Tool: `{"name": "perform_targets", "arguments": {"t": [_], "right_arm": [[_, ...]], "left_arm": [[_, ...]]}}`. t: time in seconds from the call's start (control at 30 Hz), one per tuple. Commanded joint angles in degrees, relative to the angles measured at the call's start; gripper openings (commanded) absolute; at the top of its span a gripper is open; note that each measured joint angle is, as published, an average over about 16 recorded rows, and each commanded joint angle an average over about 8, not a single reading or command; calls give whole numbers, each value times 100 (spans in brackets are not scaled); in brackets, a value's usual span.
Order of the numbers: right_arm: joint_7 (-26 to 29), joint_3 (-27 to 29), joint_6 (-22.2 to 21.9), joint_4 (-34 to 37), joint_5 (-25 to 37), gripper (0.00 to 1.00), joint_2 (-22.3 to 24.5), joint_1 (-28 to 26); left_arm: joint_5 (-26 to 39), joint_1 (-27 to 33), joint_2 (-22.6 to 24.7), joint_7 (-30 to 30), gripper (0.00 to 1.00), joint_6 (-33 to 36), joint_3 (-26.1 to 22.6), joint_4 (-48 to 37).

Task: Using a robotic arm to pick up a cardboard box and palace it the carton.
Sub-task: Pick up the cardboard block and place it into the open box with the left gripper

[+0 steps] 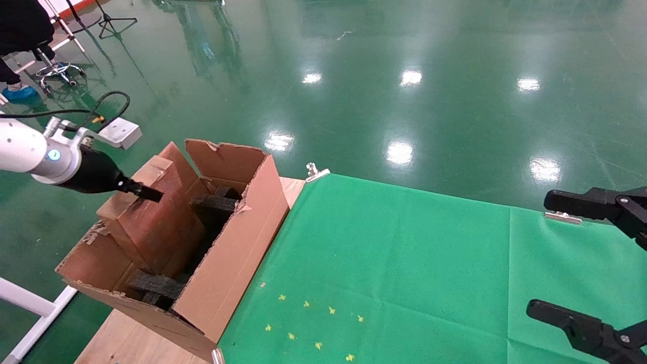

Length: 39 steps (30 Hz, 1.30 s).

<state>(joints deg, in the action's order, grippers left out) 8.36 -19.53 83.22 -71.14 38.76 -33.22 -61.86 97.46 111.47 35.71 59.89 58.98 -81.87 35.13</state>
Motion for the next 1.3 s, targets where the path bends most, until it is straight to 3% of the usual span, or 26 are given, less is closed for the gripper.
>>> {"name": "perform_targets", "arguments": {"t": [0.03, 0.27, 0.67, 0.7, 0.93, 0.97, 1.3], "right_arm": [[0, 0, 0, 0, 0, 100, 0, 0], [0, 0, 0, 0, 0, 100, 0, 0], [0, 0, 0, 0, 0, 100, 0, 0], [0, 0, 0, 0, 0, 100, 0, 0], [0, 0, -1, 1, -1, 100, 1, 1], [-1, 0, -1, 1, -1, 100, 1, 1], [-1, 0, -1, 2, -1, 100, 1, 2]], "left_arm": [[-98, -100, 67, -96, 0, -166, 41, -163], [-324, -304, 304, -339, 0, -371, 131, -832], [-621, -743, 555, -493, 1, -48, 166, -1730], [-640, -773, 574, -493, 10, -14, 168, -1790], [-744, -874, 683, -439, 96, 96, 206, -2124], [-756, -875, 690, -432, 100, 96, 214, -2148], [-762, -872, 685, -431, 100, 140, 209, -2127]]}}
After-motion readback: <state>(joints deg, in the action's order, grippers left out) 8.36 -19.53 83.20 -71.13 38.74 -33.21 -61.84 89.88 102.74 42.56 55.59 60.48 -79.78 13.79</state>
